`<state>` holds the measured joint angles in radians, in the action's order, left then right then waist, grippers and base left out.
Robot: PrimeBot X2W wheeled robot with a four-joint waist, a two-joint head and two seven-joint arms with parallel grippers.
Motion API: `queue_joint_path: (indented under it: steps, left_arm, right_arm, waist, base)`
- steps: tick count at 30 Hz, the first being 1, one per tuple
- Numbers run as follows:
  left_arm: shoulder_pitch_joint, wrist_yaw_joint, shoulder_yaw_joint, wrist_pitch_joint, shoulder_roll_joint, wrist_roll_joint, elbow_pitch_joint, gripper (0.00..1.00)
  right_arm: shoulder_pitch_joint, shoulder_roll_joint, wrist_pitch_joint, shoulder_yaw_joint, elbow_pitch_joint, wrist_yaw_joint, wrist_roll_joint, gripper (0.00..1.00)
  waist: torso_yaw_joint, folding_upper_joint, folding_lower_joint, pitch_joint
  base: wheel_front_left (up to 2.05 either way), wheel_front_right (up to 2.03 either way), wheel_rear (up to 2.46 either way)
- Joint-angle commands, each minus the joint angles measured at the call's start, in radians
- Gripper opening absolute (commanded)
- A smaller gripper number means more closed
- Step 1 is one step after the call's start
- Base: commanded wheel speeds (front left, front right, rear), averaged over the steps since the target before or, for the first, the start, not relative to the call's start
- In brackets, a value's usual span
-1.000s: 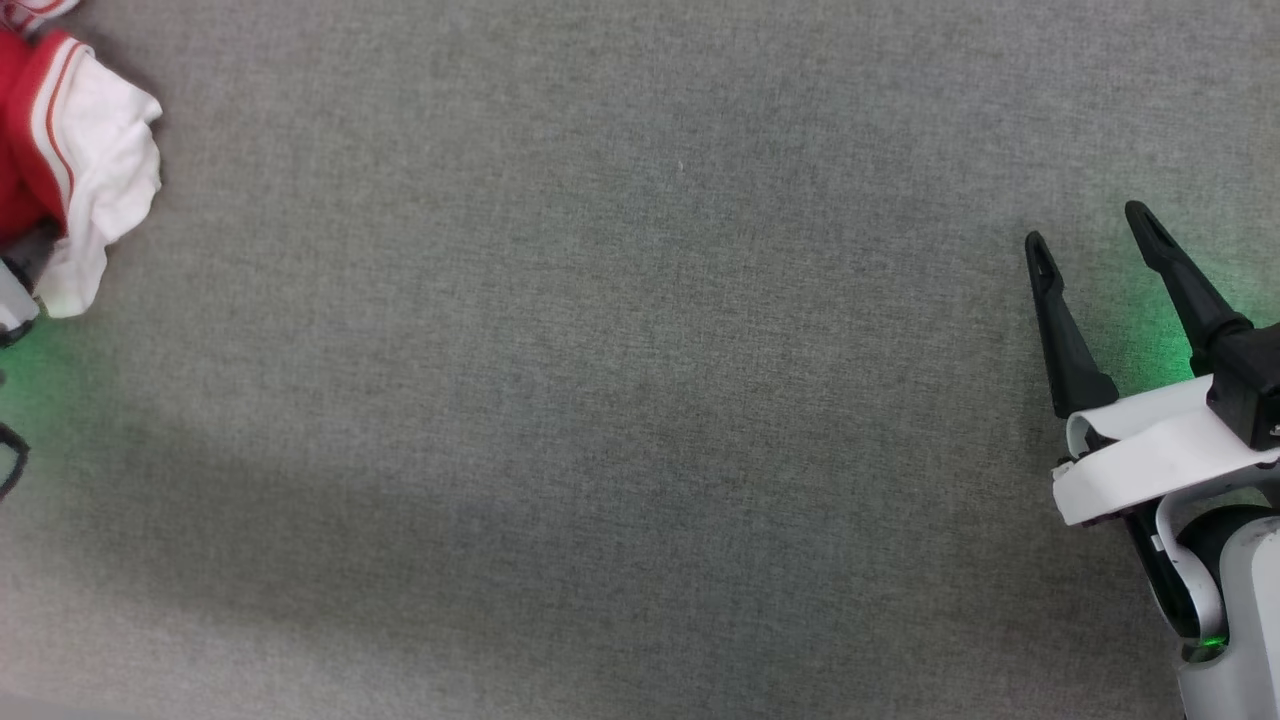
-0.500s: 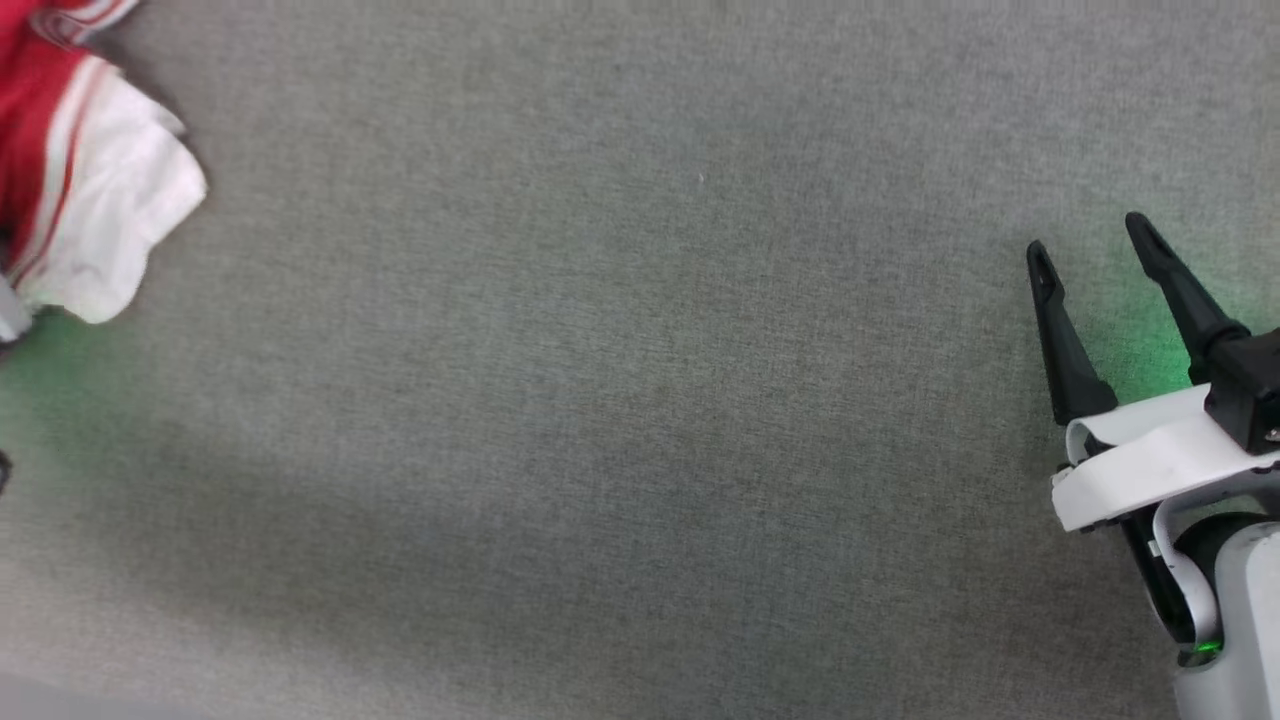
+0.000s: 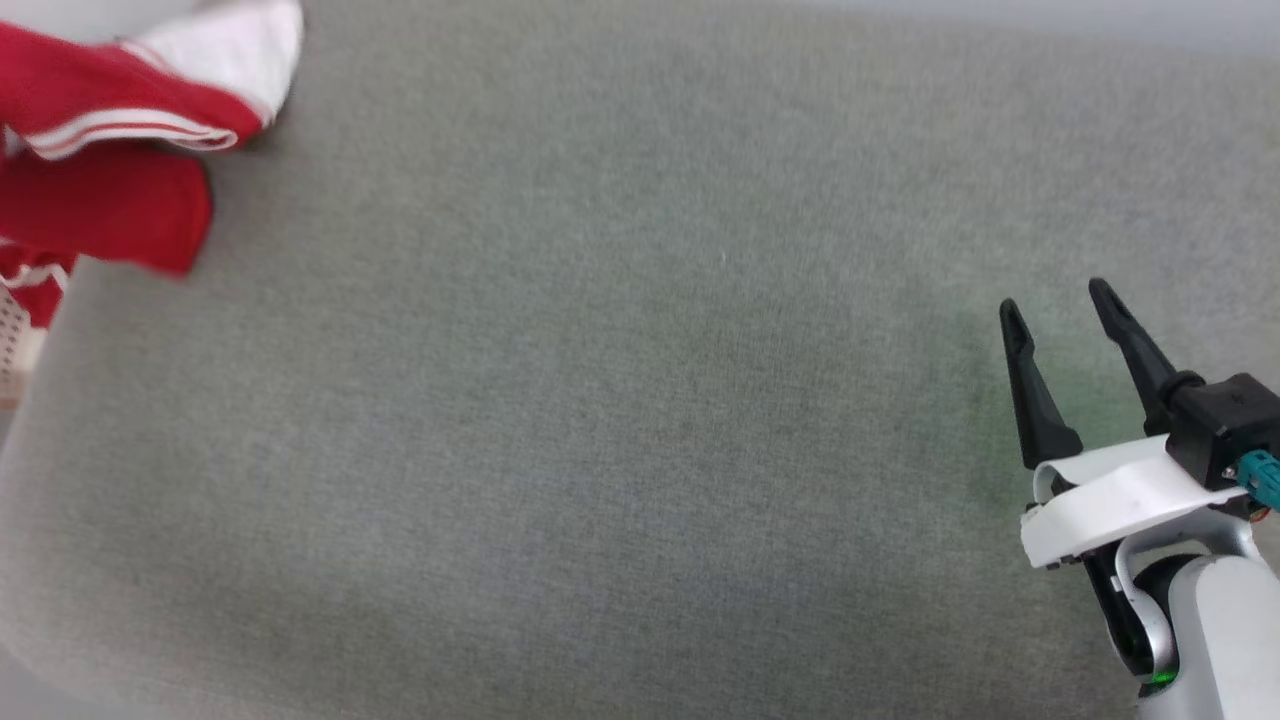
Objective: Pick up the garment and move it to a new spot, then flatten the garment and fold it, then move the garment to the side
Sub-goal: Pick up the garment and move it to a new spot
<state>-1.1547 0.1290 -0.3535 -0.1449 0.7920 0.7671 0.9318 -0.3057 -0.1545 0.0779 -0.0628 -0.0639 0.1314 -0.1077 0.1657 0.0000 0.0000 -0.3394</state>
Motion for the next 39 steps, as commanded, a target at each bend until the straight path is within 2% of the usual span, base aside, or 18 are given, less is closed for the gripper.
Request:
queue_joint_path:
  steps: [1, 7, 14, 19, 24, 30, 39]
  left_arm:
    - [-0.03, 0.0, -0.01, 0.007, 0.018, -0.011, -0.023, 0.0]
    - [-0.11, 0.0, -0.037, 0.015, 0.04, -0.039, -0.123, 0.0]
    - [-0.15, -0.01, -0.065, -0.055, 0.046, -0.054, -0.255, 0.0]
    - [-0.124, -0.028, -0.068, -0.127, 0.033, -0.02, -0.374, 0.0]
    - [-0.091, -0.057, -0.07, -0.177, 0.031, 0.005, -0.483, 0.0]
    - [-0.047, -0.111, -0.085, -0.253, 0.006, 0.036, -0.656, 0.0]
    - [-0.021, -0.176, -0.131, -0.321, -0.071, 0.059, -0.834, 0.0]
  right_arm:
    - [0.014, 0.003, 0.013, 0.01, -0.015, -0.001, -0.009, 1.0]
    - [0.029, 0.02, 0.046, 0.024, -0.057, -0.001, -0.022, 1.0]
    - [0.034, 0.033, 0.07, 0.042, -0.083, -0.001, -0.031, 1.0]
    - [0.036, 0.036, 0.083, 0.061, -0.095, -0.001, -0.032, 1.0]
    - [0.031, 0.037, 0.091, 0.079, -0.1, -0.001, -0.021, 1.0]
    - [0.014, 0.038, 0.103, 0.124, -0.112, -0.001, -0.007, 1.0]
    - [-0.003, 0.057, 0.12, 0.156, -0.141, -0.001, 0.008, 1.0]
  waist:
    - [0.01, 0.0, 0.0, 0.091]
    - [0.007, 0.0, 0.0, 0.16]
    - [-0.006, 0.0, 0.0, 0.21]
    - [-0.03, 0.0, 0.0, 0.227]
    - [-0.063, 0.0, 0.0, 0.232]
    - [-0.128, 0.0, 0.0, 0.225]
    - [-0.247, 0.0, 0.0, 0.195]
  base:
    - [0.0, 0.0, 0.0]
    - [0.0, 0.0, 0.0]
    - [0.0, 0.0, 0.0]
    - [0.0, 0.0, 0.0]
    - [0.0, 0.0, 0.0]
    - [0.0, 0.0, 0.0]
    - [0.0, 0.0, 0.0]
